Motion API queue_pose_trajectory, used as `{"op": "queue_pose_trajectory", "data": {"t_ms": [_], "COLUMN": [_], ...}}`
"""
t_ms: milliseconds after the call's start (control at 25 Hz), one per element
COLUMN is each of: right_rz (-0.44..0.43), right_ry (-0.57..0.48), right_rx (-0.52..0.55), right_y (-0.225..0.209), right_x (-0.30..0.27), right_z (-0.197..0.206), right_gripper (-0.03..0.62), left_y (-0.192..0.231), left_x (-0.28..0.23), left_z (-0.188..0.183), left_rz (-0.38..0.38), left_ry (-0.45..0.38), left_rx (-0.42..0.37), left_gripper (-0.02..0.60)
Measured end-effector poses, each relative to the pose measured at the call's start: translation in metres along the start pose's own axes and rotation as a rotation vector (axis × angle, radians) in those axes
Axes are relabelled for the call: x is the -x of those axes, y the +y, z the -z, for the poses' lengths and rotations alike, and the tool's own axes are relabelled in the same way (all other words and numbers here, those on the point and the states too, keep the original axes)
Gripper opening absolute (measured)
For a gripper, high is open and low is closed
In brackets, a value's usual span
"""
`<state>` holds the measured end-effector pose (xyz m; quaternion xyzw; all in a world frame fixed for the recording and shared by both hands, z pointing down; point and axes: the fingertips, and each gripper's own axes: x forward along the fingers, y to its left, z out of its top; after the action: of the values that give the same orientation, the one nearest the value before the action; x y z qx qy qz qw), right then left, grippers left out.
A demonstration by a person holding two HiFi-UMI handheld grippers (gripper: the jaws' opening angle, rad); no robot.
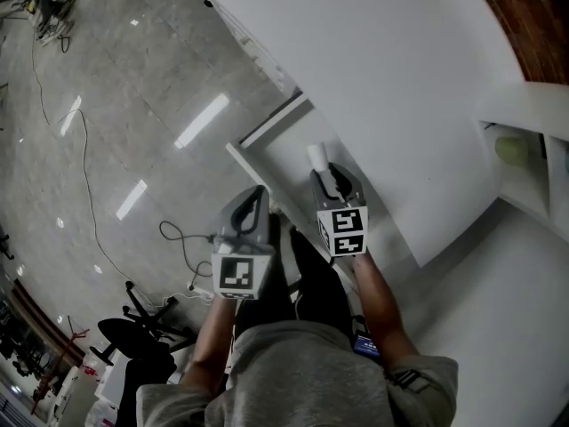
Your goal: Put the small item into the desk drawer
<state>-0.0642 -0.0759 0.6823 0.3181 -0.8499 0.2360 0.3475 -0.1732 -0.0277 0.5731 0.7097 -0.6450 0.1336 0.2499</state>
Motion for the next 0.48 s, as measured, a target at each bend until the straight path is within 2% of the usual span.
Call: {"op": "queue_pose_trajectory", "data": {"t_ms": [480], "right_rz": [-0.009], "right_ry": [0.069], "right_rx": [0.028], "right_y": [-0.007], "right_x": [-0.031], "right_z": [0.031], "right_gripper": [0.150], "left_y": [0.000], "left_x": [-0.023], "left_z": [0.028], "left_rz": [0.008], "left_ry": [0.046], "left_rx": [0.023], "left_gripper": [0.012]}}
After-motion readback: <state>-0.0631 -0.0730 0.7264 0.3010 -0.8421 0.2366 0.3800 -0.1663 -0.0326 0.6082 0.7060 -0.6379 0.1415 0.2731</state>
